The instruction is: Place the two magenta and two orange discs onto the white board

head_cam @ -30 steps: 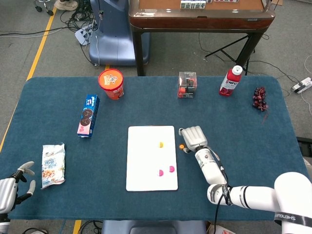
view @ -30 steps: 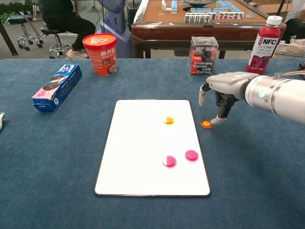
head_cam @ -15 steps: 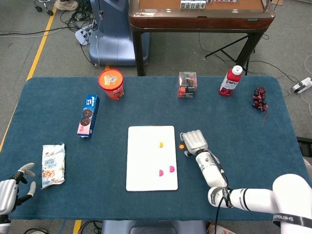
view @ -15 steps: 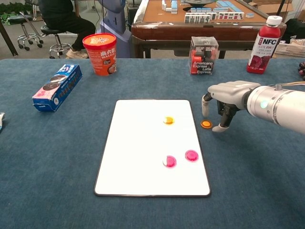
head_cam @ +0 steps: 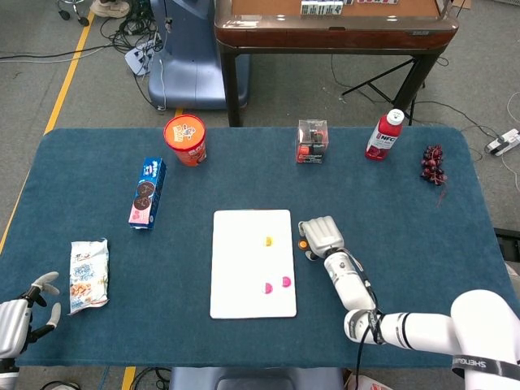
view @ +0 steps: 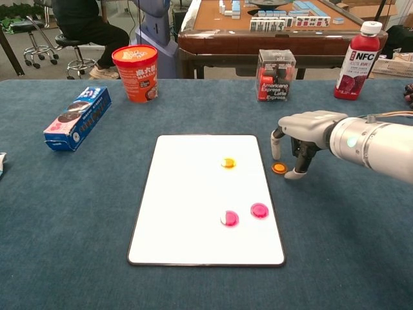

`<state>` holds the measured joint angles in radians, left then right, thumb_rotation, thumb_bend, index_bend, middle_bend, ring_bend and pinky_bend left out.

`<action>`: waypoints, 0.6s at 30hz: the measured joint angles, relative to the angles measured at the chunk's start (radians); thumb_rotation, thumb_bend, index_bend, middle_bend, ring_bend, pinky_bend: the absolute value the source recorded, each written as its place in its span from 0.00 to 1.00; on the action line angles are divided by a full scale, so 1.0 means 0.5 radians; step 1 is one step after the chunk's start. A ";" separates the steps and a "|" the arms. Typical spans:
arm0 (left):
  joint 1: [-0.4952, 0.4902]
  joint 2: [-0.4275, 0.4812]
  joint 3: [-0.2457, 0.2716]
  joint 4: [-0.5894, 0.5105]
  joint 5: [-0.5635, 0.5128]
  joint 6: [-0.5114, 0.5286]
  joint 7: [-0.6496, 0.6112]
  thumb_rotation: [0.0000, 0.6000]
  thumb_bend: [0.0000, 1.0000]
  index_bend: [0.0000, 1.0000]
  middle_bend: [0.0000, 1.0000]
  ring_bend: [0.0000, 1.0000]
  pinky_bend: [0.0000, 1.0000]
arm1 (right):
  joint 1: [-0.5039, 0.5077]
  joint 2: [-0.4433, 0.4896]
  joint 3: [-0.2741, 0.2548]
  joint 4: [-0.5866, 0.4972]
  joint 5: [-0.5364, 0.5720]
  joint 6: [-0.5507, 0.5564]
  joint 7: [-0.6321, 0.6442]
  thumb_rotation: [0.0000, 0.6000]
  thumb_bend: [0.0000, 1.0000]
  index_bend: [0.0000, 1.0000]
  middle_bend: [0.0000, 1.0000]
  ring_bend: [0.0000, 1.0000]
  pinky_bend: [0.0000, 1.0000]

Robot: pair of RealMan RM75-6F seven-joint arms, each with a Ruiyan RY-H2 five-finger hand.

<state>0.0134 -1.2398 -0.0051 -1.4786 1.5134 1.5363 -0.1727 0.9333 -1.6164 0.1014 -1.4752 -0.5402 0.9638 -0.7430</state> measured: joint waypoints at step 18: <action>0.005 -0.005 0.002 0.006 -0.002 0.002 -0.015 1.00 0.47 0.27 0.43 0.51 0.66 | 0.030 -0.050 0.011 0.054 0.046 -0.032 -0.028 1.00 0.24 0.44 1.00 1.00 1.00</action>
<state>0.0158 -1.2423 -0.0044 -1.4754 1.5126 1.5372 -0.1803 0.9482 -1.6415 0.1070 -1.4479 -0.5172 0.9476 -0.7568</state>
